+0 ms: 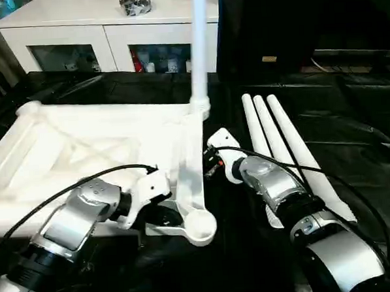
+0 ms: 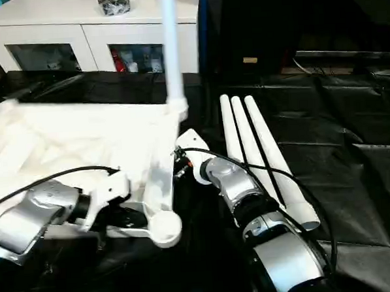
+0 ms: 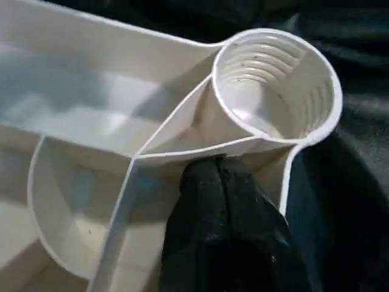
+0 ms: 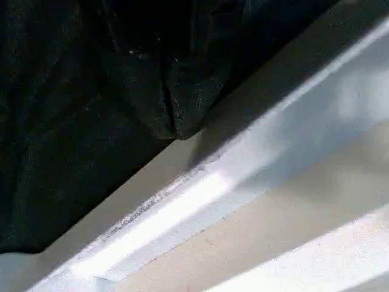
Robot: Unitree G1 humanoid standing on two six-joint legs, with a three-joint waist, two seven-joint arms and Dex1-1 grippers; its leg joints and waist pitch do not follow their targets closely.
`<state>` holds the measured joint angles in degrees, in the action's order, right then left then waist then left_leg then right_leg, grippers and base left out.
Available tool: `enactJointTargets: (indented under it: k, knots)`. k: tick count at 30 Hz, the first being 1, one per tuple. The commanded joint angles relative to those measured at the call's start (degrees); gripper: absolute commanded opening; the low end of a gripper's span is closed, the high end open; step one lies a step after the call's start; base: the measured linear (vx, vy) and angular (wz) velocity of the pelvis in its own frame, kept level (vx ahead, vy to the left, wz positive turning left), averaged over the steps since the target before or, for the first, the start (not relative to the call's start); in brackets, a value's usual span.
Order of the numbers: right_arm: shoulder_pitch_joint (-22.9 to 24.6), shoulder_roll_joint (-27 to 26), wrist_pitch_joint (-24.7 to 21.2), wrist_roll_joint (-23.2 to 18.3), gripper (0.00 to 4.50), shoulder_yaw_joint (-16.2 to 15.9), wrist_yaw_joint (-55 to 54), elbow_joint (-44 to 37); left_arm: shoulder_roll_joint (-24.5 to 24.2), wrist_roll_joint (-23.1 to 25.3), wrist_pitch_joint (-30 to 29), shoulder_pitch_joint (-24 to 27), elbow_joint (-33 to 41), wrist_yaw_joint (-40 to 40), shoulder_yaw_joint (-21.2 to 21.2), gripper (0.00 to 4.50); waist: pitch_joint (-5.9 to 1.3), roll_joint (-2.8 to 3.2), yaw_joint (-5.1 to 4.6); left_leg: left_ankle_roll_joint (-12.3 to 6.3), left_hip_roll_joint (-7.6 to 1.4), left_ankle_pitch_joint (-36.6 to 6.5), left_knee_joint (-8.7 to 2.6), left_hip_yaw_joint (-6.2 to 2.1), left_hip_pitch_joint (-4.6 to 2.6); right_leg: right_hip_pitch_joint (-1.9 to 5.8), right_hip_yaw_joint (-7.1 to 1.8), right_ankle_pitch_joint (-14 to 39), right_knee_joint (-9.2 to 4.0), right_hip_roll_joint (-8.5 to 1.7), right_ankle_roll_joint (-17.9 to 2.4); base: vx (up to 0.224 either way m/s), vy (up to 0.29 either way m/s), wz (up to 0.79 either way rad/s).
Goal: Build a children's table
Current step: Rotate table base
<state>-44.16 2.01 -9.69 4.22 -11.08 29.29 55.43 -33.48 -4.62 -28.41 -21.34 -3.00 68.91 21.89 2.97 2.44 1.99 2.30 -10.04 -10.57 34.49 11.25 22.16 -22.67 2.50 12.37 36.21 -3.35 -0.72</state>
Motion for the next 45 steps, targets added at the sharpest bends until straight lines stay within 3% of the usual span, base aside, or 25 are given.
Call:
enactJointTargets:
  k: [1,6,11,16,18,21,22,25,26,28,30,32,33,34,35,36,38,39,40,41,43,44,45]
  knots:
    - [-1.8,-2.5,2.0,-0.5,0.0,-0.7,1.4,-0.6,0.8,-0.2,0.8,-0.7,1.1,-0.8,1.1,0.03,-4.07,0.26,0.5,-2.17,-3.1,-6.1,-3.47,-1.58,-1.19,2.87,-2.55,-1.5,-3.23,-4.74,-16.3,0.0,0.0,0.0]
    - [-2.8,-2.5,3.3,-0.1,0.0,0.0,0.6,1.4,2.8,1.0,2.7,-1.4,-1.4,-4.0,0.1,0.03,-4.05,0.35,0.42,-1.91,-3.13,-6.6,-3.5,-1.58,-1.23,2.83,-2.58,-0.4,-3.36,-4.72,-16.1,0.0,0.0,0.0]
    - [-3.6,-1.6,3.5,0.1,0.0,1.0,-2.1,1.2,3.7,4.8,9.1,-2.8,-6.7,-9.5,-0.5,0.03,-4.1,0.23,0.43,-2.03,-2.99,-6.5,-3.47,-1.63,-1.15,2.9,-2.57,-1.2,-3.34,-4.65,-15.6,0.0,0.0,0.0]
    - [-2.8,1.0,2.2,-0.9,0.0,3.2,-3.0,-3.9,2.5,6.9,14.8,-3.5,-10.0,-12.4,-1.6,0.03,-4.18,0.02,0.69,-2.35,-3.13,-6.0,-3.47,-1.64,-1.23,2.88,-2.57,-1.5,-3.27,-4.64,-14.8,0.0,0.0,0.0]
    - [-1.7,2.3,0.9,-1.5,0.0,4.0,-2.4,-8.0,1.9,6.9,16.5,-3.4,-10.7,-12.4,-2.3,0.03,-4.22,0.35,1.02,-2.31,-3.17,-5.9,-3.43,-1.61,-1.37,2.73,-2.55,-2.1,-3.13,-4.58,-14.6,0.0,0.0,0.0]
    - [1.1,4.4,-3.0,-3.6,0.0,6.3,-1.7,-17.2,1.3,6.6,17.8,-3.5,-11.7,-13.2,-3.9,0.03,-4.25,0.09,1.47,-2.34,-3.08,-5.6,-3.4,-1.55,-1.42,2.8,-2.65,-2.7,-3.07,-4.51,-13.8,0.0,0.0,0.0]
    - [1.1,4.4,-3.0,-3.6,0.0,6.3,-1.7,-17.2,1.3,6.6,17.8,-3.5,-11.7,-13.2,-3.9,0.03,-4.24,0.42,1.54,-2.25,-3.05,-5.5,-3.42,-1.62,-1.46,2.77,-2.62,-2.7,-3.08,-4.4,-13.6,0.0,0.0,0.0]
    - [3.2,6.2,-9.1,-5.1,0.0,8.9,-3.1,-25.8,1.3,5.8,18.7,-3.6,-11.8,-14.9,-5.9,0.03,-4.2,0.12,1.72,-1.38,-3.04,-6.2,-3.57,-1.61,-1.49,2.76,-2.64,-1.6,-3.23,-4.36,-13.2,0.0,0.0,0.0]
    - [3.9,7.2,-14.3,-5.6,0.0,9.5,-2.6,-29.2,1.2,4.8,18.1,-3.2,-10.2,-14.9,-7.0,0.03,-4.19,0.75,1.74,-1.09,-2.97,-6.3,-3.54,-1.66,-1.57,2.7,-2.63,-1.3,-3.21,-4.32,-13.2,0.0,0.0,0.0]
    - [4.8,8.7,-22.4,-7.4,0.0,10.7,-1.3,-34.0,1.1,2.6,16.6,-2.2,-7.0,-14.5,-8.7,0.03,-4.16,0.45,1.68,-0.5,-2.95,-6.6,-3.64,-1.67,-1.54,2.83,-2.57,-1.0,-3.31,-4.16,-13.2,0.0,0.0,0.0]
    - [5.9,10.5,-30.9,-8.4,0.18,11.5,-0.9,-38.7,1.2,-0.8,13.6,-0.8,-2.1,-13.9,-11.1,0.0,-3.98,0.61,1.79,0.12,-3.16,-7.5,-3.82,-1.63,-1.61,2.75,-2.54,-0.4,-3.37,-4.13,-13.4,0.0,0.0,0.0]
    - [6.8,11.7,-35.3,-8.0,0.3,11.4,-1.4,-41.4,1.5,-2.6,11.8,0.2,0.7,-14.0,-12.4,0.0,-4.07,0.34,1.84,0.21,-2.95,-6.6,-3.64,-1.58,-1.49,2.86,-2.59,-0.5,-3.28,-4.21,-13.7,0.0,0.0,0.0]
    - [7.1,12.1,-37.7,-8.0,0.4,11.6,-1.7,-42.8,1.8,-3.2,10.8,0.6,2.0,-14.5,-13.0,0.33,-4.01,0.26,1.73,0.21,-2.84,-7.0,-3.55,-1.48,-1.47,2.68,-2.64,0.6,-3.5,-4.23,-13.6,0.0,0.0,0.0]
    - [7.6,12.7,-40.8,-7.9,0.4,11.6,-2.3,-44.8,2.4,-4.2,9.4,1.1,3.7,-15.4,-13.9,0.33,-4.04,0.21,1.67,0.26,-2.74,-6.7,-3.5,-1.46,-1.42,2.83,-2.66,0.7,-3.45,-4.17,-13.5,0.0,0.0,0.0]
    - [8.0,13.1,-43.9,-7.8,0.55,11.7,-2.8,-46.8,3.1,-5.4,7.6,1.5,5.3,-16.3,-14.7,0.41,-3.92,0.31,1.57,0.31,-2.8,-6.5,-3.58,-1.54,-1.25,2.9,-2.69,0.9,-3.52,-4.21,-13.3,0.0,0.0,0.0]
    - [8.4,13.2,-46.9,-8.1,0.71,12.2,-3.3,-49.0,3.9,-6.4,5.5,1.8,6.7,-17.3,-15.5,0.53,-4.03,0.96,1.7,0.65,-2.83,-6.4,-3.52,-1.62,-1.51,2.76,-2.64,1.3,-3.43,-4.17,-13.1,0.0,0.0,0.0]
    - [8.8,13.3,-50.6,-8.6,0.75,12.7,-4.0,-51.8,4.8,-7.3,3.3,2.1,8.0,-18.6,-16.2,0.67,-3.99,0.51,1.52,0.86,-2.73,-6.6,-3.55,-1.61,-1.45,2.79,-2.67,1.3,-3.59,-4.01,-13.0,0.0,0.0,0.0]
    - [9.3,13.4,-55.0,-9.2,0.79,13.6,-4.7,-54.9,5.7,-8.0,1.3,2.4,9.3,-20.0,-16.6,0.78,-3.86,0.79,1.27,1.12,-2.64,-7.4,-3.55,-1.53,-1.5,2.74,-2.69,1.8,-3.88,-3.86,-12.7,0.0,0.0,0.0]
    - [9.8,13.2,-57.9,-9.7,0.88,14.4,-5.1,-57.3,6.5,-8.6,0.0,2.9,10.7,-20.9,-16.9,0.84,-3.91,0.69,1.5,1.07,-2.7,-6.6,-3.56,-1.66,-1.49,2.98,-2.76,1.3,-3.63,-3.84,-12.4,0.0,0.0,0.0]
    - [9.8,13.2,-57.9,-9.7,0.88,14.4,-5.1,-57.3,6.5,-8.6,0.0,2.9,10.7,-20.9,-16.9,0.84,-3.91,0.69,1.5,1.07,-2.7,-6.6,-3.56,-1.66,-1.49,2.98,-2.76,1.3,-3.63,-3.84,-12.4,0.0,0.0,0.0]
    - [10.5,12.8,-63.1,-10.2,1.19,16.1,-5.8,-61.1,8.7,-9.9,-2.0,3.6,13.1,-23.2,-17.3,1.1,-3.79,-0.73,1.45,0.69,-2.75,-6.2,-3.57,-1.42,-1.49,2.69,-2.92,3.8,-4.12,-3.98,-11.8,0.0,0.0,0.0]
    - [10.8,12.4,-64.7,-10.4,1.34,16.7,-6.1,-62.3,9.5,-10.4,-2.5,4.0,13.8,-24.0,-17.4,1.22,-3.8,-0.18,1.71,0.77,-2.77,-5.7,-3.57,-1.54,-1.44,2.77,-2.95,4.5,-3.95,-4.14,-11.5,0.0,0.0,0.0]
    - [11.0,11.6,-66.9,-10.4,1.34,17.5,-6.6,-64.0,10.1,-10.6,-3.3,4.5,14.9,-24.7,-17.2,1.22,-3.73,-0.96,1.49,0.62,-2.78,-5.6,-3.61,-1.45,-1.4,2.7,-2.94,5.0,-4.12,-4.04,-11.3,0.0,0.0,0.0]
